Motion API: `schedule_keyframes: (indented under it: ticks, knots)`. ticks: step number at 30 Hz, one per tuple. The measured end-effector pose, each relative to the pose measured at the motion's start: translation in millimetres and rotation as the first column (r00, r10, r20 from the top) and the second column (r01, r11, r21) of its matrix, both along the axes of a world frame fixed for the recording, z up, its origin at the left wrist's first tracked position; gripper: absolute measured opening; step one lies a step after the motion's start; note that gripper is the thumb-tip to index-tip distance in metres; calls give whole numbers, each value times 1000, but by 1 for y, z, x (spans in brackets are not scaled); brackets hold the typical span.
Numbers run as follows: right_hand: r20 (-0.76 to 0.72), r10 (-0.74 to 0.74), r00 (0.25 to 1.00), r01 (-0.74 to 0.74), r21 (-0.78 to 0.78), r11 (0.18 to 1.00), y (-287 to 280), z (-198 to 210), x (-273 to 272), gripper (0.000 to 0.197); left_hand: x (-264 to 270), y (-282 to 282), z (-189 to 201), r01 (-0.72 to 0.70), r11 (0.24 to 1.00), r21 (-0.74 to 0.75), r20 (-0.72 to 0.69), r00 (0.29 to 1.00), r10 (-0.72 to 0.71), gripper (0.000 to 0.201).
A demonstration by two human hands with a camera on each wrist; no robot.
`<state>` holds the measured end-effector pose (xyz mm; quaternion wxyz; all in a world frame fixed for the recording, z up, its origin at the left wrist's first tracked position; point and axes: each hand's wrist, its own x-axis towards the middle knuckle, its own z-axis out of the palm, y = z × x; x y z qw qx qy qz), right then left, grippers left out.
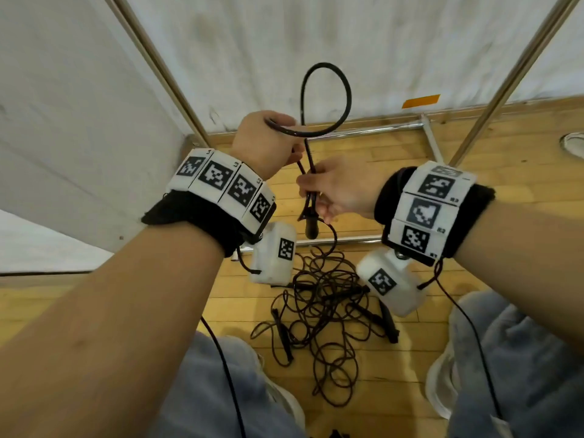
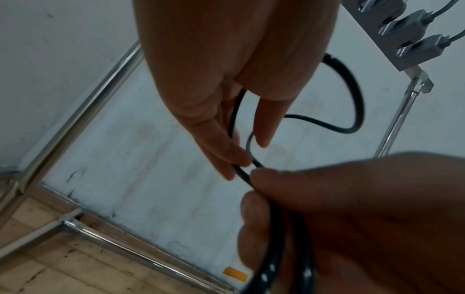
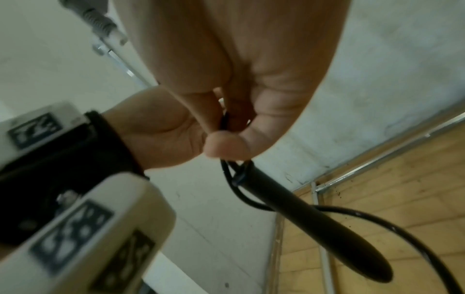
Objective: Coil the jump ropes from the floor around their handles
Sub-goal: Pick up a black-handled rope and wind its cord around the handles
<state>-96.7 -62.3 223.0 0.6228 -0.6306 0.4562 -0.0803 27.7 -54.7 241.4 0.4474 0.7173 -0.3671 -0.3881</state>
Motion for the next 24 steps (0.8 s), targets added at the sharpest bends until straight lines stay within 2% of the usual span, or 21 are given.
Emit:
schedule_keyframes:
  ticks: [2, 4, 6, 8, 9, 11, 13, 16, 19, 22, 24]
  knots:
    - [113, -204, 972, 188, 138, 972, -2, 6, 1, 17, 5, 3, -1, 67, 991, 113, 122, 989, -80, 25]
    - [239, -361, 902, 303, 245, 921, -5, 13, -2, 17, 8, 13, 1, 153, 956, 252, 197, 959, -205, 38]
    - [328, -479, 814, 373, 338, 864, -10, 20, -7, 18, 7, 23, 5, 268, 920, 287, 79, 950, -301, 29]
    - [369, -555, 745, 414, 397, 819, -15, 27, -12, 18, 0, 33, 9, 338, 915, 222, -60, 941, -333, 22]
    - [375, -570, 731, 419, 411, 809, -17, 29, -15, 17, -3, 36, 10, 363, 913, 185, -63, 932, -357, 20]
    - [371, -556, 743, 405, 413, 816, -19, 34, -20, 18, -11, 38, 11, 408, 900, 150, 71, 904, -422, 16]
    - [380, -530, 758, 372, 416, 830, -20, 38, -24, 19, -21, 38, 10, 393, 914, 105, 187, 895, -406, 15]
    - [416, -514, 751, 371, 378, 848, -19, 46, -25, 18, -32, 34, 9, 333, 943, 10, 226, 918, -327, 8]
    - [424, -479, 768, 404, 260, 877, -17, 45, -24, 13, -35, 27, 11, 273, 960, -58, 200, 946, -256, 9]
    - [367, -342, 865, 346, 59, 937, -15, 40, -20, 16, -31, 22, 18, 133, 985, -112, 80, 989, -125, 18]
    - [275, -205, 939, 252, -148, 956, -13, 37, -18, 16, -27, 20, 23, 29, 991, -133, 0, 1000, -29, 20]
